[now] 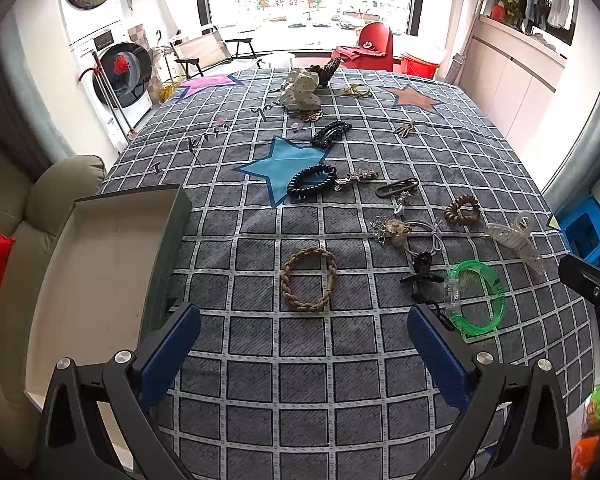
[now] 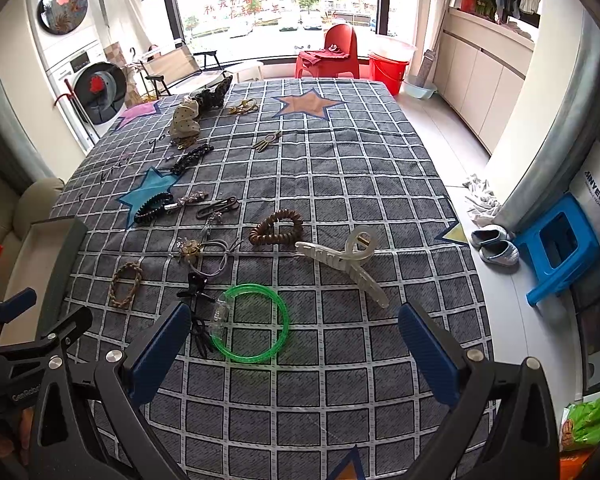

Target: Organize jewelry

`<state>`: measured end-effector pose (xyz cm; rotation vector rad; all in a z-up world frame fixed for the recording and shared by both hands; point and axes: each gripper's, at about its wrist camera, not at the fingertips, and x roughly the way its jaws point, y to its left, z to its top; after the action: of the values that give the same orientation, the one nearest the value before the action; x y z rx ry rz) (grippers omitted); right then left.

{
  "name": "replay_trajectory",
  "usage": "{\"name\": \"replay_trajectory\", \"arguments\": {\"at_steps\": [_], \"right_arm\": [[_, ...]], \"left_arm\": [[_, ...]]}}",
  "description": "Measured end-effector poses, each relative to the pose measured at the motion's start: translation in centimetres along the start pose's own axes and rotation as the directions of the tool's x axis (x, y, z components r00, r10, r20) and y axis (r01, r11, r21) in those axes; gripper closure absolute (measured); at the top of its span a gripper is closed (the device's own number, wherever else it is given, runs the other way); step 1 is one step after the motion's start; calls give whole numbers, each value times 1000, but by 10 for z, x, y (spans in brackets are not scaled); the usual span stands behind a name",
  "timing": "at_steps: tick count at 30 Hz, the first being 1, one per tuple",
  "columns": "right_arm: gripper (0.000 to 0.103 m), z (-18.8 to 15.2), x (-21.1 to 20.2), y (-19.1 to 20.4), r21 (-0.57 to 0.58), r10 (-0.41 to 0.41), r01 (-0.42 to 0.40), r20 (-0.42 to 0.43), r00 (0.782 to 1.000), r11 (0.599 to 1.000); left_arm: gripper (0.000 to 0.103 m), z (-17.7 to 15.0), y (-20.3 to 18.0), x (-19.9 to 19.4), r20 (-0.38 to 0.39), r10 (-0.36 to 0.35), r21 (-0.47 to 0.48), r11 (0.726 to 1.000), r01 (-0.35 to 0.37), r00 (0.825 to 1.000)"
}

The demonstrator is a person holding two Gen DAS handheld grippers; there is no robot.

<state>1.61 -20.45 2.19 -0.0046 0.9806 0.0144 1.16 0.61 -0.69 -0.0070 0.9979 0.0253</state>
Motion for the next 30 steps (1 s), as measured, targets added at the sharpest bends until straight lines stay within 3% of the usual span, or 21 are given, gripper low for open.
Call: {"name": "replay_trajectory", "arguments": {"at_steps": [30], "right_arm": [[0, 0, 1, -7, 9, 2, -2, -3, 1000, 1000]], "left_arm": [[0, -2, -2, 6, -5, 3, 0, 1000, -3, 1000]]}}
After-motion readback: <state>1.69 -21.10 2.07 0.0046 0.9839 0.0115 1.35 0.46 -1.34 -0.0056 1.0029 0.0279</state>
